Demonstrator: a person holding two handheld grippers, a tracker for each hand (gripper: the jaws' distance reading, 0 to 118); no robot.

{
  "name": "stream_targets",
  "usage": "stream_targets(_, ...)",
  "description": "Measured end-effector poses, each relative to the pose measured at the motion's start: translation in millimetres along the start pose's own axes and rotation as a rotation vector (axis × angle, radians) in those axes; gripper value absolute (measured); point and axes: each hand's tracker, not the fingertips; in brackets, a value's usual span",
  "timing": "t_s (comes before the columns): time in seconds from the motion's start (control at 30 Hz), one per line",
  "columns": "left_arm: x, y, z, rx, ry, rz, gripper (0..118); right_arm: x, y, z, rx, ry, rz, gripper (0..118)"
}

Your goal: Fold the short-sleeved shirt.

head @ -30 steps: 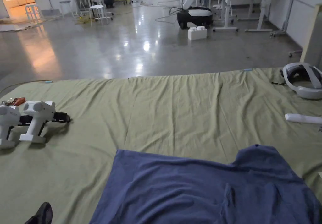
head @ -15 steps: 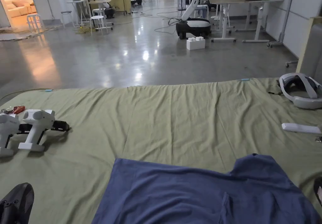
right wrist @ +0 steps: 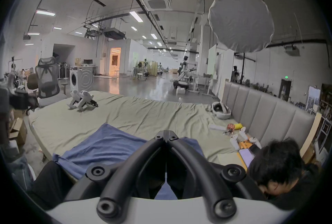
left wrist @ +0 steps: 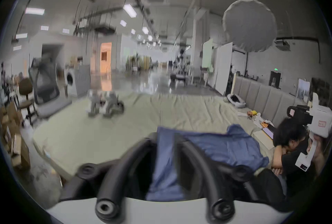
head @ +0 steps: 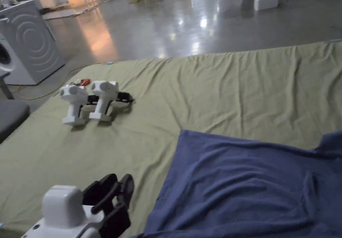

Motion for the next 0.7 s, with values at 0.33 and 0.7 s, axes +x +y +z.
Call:
stream_targets(0.33, -75.3, -123.9, -93.8, -0.471, -0.014, 0.143, 73, 9.4, -37.4, -14.3, -0.202, 0.012, -0.096, 2)
stream_targets(0.7, -61.8, -131.9, -128.1, -0.598, -0.011, 0.012, 18, 28.1, -55.8, -10.4, -0.288, -0.053, -0.151, 2)
